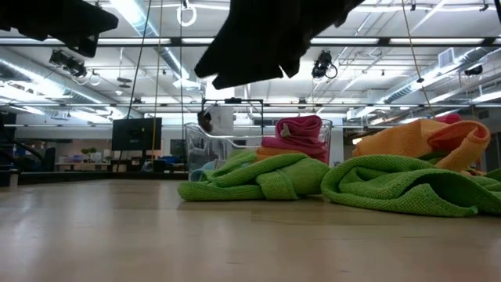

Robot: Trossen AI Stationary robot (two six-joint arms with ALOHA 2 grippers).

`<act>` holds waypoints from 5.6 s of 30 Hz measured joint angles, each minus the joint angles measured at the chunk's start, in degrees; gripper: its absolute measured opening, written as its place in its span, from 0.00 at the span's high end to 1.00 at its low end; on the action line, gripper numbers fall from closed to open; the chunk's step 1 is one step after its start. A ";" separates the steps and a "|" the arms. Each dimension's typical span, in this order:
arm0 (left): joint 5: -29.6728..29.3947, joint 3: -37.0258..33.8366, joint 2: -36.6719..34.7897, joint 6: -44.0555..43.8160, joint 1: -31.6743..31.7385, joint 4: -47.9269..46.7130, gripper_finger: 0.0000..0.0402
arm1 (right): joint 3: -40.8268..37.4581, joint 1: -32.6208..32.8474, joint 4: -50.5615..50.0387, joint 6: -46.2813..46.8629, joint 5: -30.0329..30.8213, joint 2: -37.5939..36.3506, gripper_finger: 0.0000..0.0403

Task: Fold microfiber towels
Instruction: Fold the top green microfiber cloth

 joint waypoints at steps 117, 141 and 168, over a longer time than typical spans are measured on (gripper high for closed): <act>6.51 0.09 5.05 -6.40 13.33 6.21 0.75 | -0.24 -1.08 10.97 -20.61 -37.14 -15.13 0.98; 14.01 0.09 5.01 -7.79 13.32 6.28 0.76 | -9.87 -16.56 -11.82 -13.56 -31.82 -15.34 0.60; 14.00 0.05 5.01 -7.91 14.37 6.17 0.79 | -7.64 -3.86 -9.62 -8.23 -17.47 -0.87 0.58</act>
